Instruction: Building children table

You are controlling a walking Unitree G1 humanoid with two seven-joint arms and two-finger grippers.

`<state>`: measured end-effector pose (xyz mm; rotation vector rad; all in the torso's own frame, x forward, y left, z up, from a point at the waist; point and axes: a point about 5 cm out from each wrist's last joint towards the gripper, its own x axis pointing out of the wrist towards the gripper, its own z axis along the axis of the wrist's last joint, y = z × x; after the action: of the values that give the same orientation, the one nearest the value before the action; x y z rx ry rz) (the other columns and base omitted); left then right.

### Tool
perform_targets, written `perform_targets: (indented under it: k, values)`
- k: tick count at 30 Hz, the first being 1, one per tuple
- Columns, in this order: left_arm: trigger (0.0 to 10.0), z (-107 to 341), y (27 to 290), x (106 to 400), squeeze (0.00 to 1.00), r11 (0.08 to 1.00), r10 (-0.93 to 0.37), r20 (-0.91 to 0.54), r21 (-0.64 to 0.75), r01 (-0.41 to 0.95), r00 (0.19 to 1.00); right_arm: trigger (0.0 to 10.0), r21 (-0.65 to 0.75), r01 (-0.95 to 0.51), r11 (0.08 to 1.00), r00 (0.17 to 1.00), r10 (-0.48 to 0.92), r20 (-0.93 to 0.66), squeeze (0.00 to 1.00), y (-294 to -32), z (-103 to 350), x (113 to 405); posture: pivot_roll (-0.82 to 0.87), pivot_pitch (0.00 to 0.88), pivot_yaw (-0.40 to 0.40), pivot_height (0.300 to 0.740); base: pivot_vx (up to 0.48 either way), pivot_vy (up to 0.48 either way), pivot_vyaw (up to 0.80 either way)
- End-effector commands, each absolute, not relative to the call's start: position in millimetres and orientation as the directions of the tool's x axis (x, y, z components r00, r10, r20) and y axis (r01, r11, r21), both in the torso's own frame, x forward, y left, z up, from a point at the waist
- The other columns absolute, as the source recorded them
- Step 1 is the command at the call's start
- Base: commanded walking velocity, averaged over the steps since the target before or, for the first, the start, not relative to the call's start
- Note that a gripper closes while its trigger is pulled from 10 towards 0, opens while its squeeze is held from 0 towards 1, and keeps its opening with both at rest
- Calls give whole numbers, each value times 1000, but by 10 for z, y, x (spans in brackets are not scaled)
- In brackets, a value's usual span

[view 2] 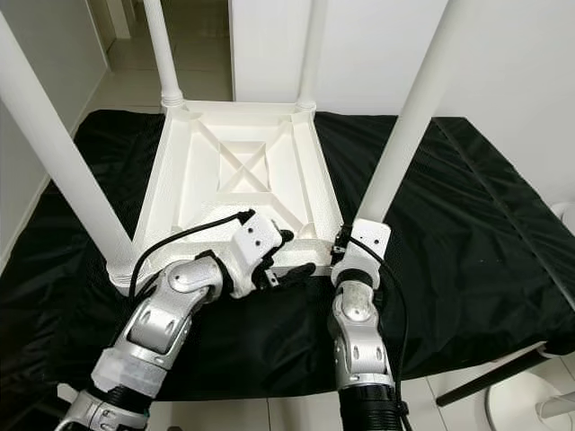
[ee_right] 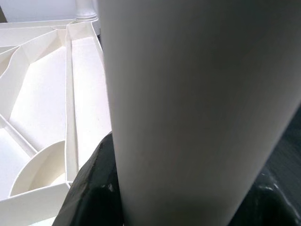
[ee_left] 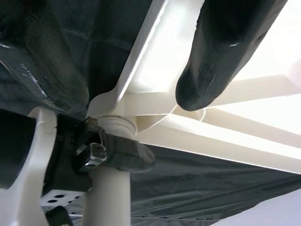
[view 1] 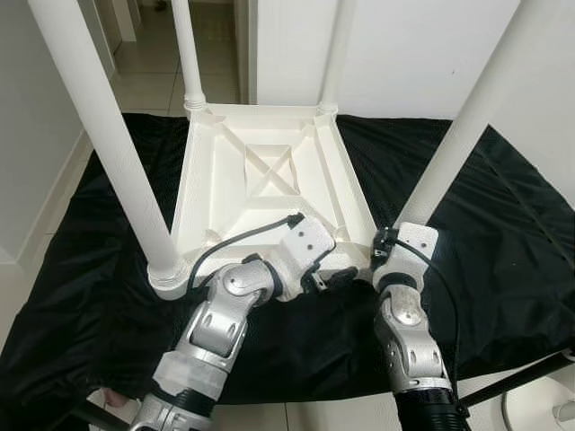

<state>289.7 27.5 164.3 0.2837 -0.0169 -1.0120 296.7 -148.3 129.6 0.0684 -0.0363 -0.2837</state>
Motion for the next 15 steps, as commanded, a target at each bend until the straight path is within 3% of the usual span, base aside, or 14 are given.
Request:
perform_targets:
  k: [1,2,3,4,5,15]
  values:
    - [10000,1615,340,2963,0,643,-727,-86,262,719,681,10000,119,287,950,957,-289,3,0,-1456,1243,2889,-36,0,-47,740,0,0,0]
    - [10000,1615,340,2963,0,643,-727,-86,262,719,681,10000,119,287,950,957,-289,3,0,-1456,1243,2889,-36,0,-47,740,0,0,0]
    - [10000,1613,346,2961,0,644,-726,-86,263,718,682,10000,119,283,952,958,-286,9,165,-1470,1244,2878,-34,0,-48,740,0,0,0]
    - [10000,1615,351,2961,0,645,-725,-86,264,718,683,10000,123,280,952,959,-283,11,506,-1472,1245,2868,-34,0,-48,740,0,0,0]
    - [10000,1618,356,2966,0,646,-724,-85,264,716,685,10000,128,270,954,961,-274,19,1000,-1475,1248,2857,-34,0,-48,740,0,0,0]
    - [10000,1619,355,2968,0,649,-723,-82,259,715,686,10000,103,259,961,964,-263,36,1000,-1599,1246,2824,-35,0,-50,740,0,0,0]
